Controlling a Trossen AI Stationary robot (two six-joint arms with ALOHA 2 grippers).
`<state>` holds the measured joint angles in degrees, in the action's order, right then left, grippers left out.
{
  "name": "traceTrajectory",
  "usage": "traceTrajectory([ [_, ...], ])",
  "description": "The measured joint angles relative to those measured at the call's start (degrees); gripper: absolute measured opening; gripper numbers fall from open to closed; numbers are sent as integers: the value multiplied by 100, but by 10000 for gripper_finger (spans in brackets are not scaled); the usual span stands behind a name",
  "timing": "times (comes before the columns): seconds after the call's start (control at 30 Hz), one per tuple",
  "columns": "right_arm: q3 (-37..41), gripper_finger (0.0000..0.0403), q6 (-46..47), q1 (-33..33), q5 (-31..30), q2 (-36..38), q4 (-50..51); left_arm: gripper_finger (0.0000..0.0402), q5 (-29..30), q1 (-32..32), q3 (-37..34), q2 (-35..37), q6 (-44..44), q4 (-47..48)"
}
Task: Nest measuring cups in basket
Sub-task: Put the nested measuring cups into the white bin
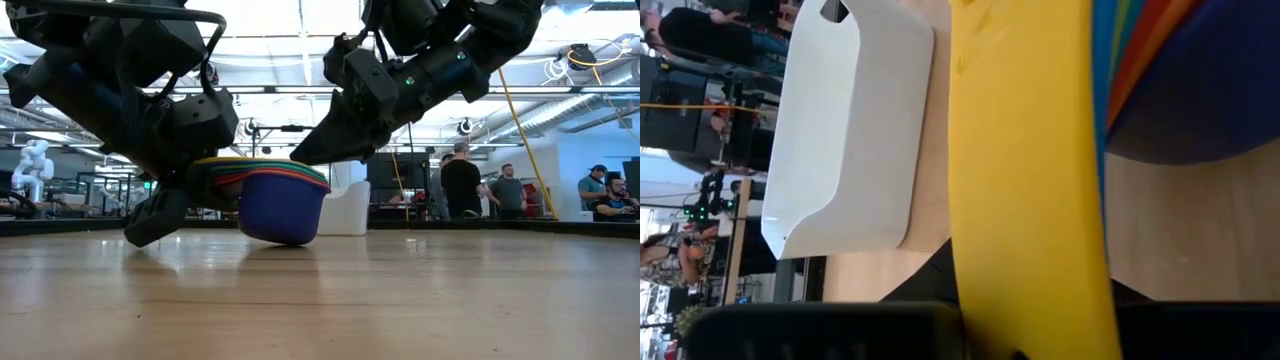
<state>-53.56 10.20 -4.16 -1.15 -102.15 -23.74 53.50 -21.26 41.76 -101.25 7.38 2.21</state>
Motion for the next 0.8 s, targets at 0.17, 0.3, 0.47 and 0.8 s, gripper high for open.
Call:
traceTrajectory([
  [0.17, 0, 6, -79, 1, -4, 0, -9, 52, 11, 1, 0, 0, -3, -21],
  [0.3, -6, 4, -51, 1, 19, -131, -208, 53, 11, 0, 0, 0, -4, -21],
  [0.47, -7, 1, 37, 4, 149, -396, -432, 52, 37, 0, 0, 0, -2, -18],
  [0.8, -17, 0, 106, 4, 151, -514, -457, 81, -710, 2, 11, 18, -338, 317],
])
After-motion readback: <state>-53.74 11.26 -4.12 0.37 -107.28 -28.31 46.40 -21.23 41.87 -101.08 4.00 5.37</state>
